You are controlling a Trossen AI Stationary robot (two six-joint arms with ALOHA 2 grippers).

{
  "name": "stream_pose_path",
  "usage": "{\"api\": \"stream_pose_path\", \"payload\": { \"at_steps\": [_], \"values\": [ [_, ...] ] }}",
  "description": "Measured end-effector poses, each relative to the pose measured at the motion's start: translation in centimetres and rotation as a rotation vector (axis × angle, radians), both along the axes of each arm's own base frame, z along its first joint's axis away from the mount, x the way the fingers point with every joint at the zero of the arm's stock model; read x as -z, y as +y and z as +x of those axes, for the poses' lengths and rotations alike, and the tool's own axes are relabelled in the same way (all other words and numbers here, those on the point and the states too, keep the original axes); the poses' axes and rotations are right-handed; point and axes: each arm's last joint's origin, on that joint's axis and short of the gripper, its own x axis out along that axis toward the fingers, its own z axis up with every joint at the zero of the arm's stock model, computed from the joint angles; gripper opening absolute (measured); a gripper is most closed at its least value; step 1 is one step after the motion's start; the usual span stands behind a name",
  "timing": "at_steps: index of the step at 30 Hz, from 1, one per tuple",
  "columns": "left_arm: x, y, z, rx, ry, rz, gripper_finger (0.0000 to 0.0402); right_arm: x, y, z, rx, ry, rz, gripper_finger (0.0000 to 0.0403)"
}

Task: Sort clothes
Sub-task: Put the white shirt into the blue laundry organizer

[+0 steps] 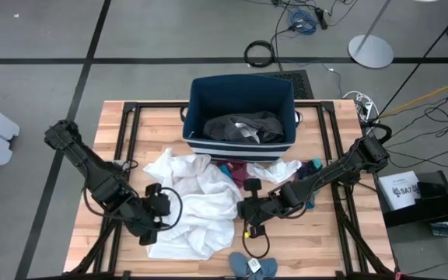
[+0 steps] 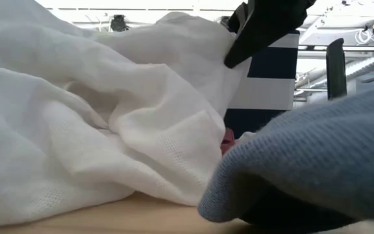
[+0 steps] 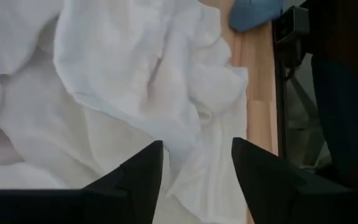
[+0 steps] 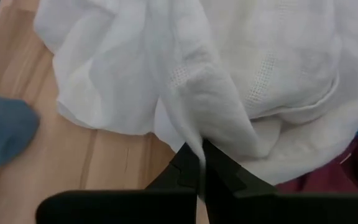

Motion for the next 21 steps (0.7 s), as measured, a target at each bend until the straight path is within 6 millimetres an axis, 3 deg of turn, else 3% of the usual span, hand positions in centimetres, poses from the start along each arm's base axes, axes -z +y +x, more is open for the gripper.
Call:
{"api": "stream_pose_path", "payload": {
  "at_steps": [21],
  "values": [
    [0.0,1.7,1.4,0.053,0.115,-0.136,0.0215,0.4,0.8,-0.4,0.035,0.021,0.038,0.0]
  ]
}}
